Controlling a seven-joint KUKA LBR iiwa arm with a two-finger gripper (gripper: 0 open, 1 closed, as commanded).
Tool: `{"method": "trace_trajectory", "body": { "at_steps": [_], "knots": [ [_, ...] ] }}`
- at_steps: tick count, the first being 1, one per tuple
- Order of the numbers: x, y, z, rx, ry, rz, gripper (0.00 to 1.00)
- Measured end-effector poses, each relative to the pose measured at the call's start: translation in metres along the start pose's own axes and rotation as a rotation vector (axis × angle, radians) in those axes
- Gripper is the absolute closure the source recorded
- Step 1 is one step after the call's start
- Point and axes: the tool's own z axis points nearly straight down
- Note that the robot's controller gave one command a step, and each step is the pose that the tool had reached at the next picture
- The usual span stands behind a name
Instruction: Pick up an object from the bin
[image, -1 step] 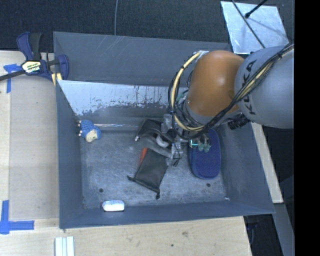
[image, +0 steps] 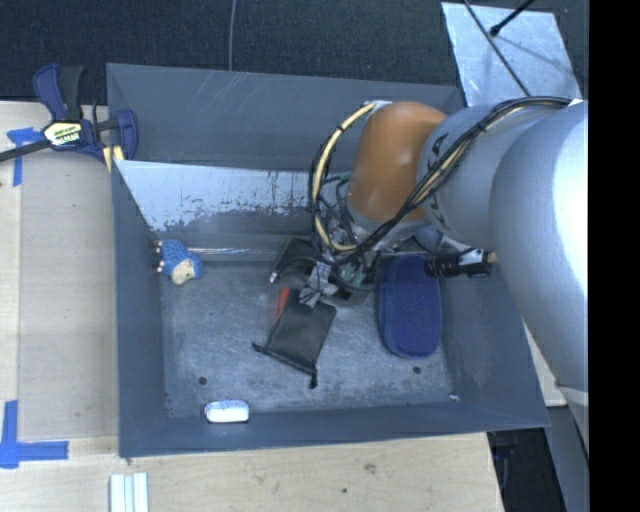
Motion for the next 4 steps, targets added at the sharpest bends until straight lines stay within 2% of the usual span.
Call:
{"method": "trace_trajectory", "body": {
  "at_steps": [1,2,3,4],
  "knots": [
    [-0.0027,0.0004,0.0089,-0.003,0.003,0.059,0.00],
    [-0.0050,0.0022,0.0044,0.002,0.007,0.054,0.00],
    [-0.0100,-0.0037,0.0102,-0.006,0.016,0.226,0.00],
    [-0.0100,-0.0010,0.0071,0.003,0.011,0.220,0.00]
  ]
}}
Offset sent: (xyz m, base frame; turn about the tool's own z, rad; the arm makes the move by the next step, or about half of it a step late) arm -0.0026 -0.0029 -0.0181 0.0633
